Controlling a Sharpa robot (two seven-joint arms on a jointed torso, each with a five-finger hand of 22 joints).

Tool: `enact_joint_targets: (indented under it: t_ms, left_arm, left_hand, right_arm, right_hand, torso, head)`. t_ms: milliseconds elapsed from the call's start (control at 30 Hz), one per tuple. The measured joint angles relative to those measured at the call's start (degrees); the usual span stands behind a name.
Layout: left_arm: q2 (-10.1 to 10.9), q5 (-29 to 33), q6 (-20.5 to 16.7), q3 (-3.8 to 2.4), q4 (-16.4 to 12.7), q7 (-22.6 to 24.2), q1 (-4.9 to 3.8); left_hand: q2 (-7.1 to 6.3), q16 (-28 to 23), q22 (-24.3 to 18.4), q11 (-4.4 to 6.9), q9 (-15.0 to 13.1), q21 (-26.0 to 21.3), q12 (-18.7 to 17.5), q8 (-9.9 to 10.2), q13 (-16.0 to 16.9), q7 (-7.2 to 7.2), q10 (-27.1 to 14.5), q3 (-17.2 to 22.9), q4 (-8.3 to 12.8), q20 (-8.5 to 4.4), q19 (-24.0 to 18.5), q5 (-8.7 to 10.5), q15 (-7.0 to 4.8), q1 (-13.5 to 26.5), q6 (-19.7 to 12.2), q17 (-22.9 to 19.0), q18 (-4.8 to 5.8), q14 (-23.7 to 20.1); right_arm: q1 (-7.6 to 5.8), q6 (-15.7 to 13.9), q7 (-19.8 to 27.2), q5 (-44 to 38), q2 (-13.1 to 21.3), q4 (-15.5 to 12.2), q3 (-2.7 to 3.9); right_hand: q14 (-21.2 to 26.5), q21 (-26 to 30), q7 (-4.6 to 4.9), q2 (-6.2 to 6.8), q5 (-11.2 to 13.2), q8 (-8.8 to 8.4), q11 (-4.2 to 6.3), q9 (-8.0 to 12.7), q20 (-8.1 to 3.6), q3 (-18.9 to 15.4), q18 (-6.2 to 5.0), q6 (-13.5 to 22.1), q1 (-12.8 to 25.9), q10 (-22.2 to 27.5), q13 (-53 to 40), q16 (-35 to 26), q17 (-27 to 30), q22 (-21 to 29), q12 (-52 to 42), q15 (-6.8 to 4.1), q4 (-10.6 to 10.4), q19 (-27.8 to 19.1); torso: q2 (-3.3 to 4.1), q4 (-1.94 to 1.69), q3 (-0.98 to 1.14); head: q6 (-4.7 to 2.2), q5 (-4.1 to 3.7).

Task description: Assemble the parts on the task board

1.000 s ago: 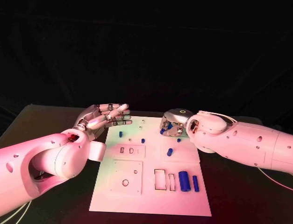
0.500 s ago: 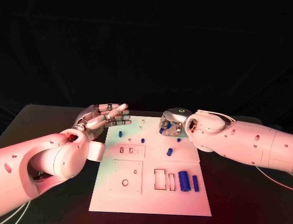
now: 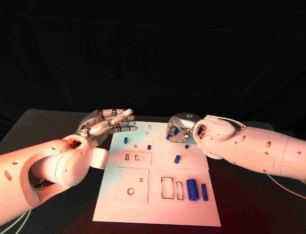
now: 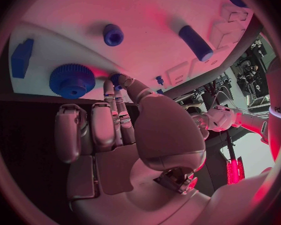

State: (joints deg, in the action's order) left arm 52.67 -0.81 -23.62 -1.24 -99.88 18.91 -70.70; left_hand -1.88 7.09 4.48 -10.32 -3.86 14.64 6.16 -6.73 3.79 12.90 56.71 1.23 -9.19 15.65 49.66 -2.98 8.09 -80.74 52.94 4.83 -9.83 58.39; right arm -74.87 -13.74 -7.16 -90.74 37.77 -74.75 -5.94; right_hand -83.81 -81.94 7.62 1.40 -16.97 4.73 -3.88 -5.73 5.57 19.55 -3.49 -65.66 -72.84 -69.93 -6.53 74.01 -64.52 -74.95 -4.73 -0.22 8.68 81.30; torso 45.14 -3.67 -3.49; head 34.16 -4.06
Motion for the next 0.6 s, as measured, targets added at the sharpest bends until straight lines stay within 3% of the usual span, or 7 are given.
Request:
enact_joint_targets:
  t_ms: [300, 600]
  left_arm:
    - [0.0, 0.0, 0.1, 0.00, 0.3, -0.2, -0.01]
    - [-0.1, 0.0, 0.2, 0.00, 0.4, -0.3, -0.02]
  left_hand:
    - [0.00, 0.0, 0.0, 0.00, 0.0, 0.0, 0.0, 0.0, 0.0, 0.00, 0.0, 0.0, 0.0, 0.00, 0.0, 0.00, 0.00, 0.0, 0.0, 0.0, 0.00, 0.0]
    - [0.00, 0.0, -0.1, 0.00, 0.0, 0.0, 0.0, 0.0, 0.0, 0.00, 0.0, 0.0, 0.0, 0.00, 0.0, 0.00, 0.00, 0.0, 0.0, 0.0, 0.01, 0.0]
  right_arm:
    - [-0.12, -4.2, -0.8, -0.2, -0.1, -0.6, 0.17]
    - [-0.24, -9.2, -1.7, -0.5, -3.6, 1.6, 0.23]
  right_hand:
    - [-0.2, -0.7, -0.09, 0.69, -0.3, 0.03, 0.18, -0.3, -0.07, 0.2, 0.00, -0.5, 0.2, -0.4, -0.1, 0.2, -0.3, 0.0, 0.0, -0.21, -0.2, 0.5]
    - [-0.2, -0.7, -0.11, 0.91, -0.3, 0.03, 0.10, -0.3, -0.06, 0.2, -0.01, -0.5, 0.4, -0.5, -0.1, 0.2, -0.4, 0.0, 0.0, -0.21, -0.2, 0.9]
  torso:
    - [0.06, -0.02, -0.03]
    - [0.13, -0.16, -0.03]
  head:
    - [-0.49, 0.04]
    - [-0.64, 0.08]
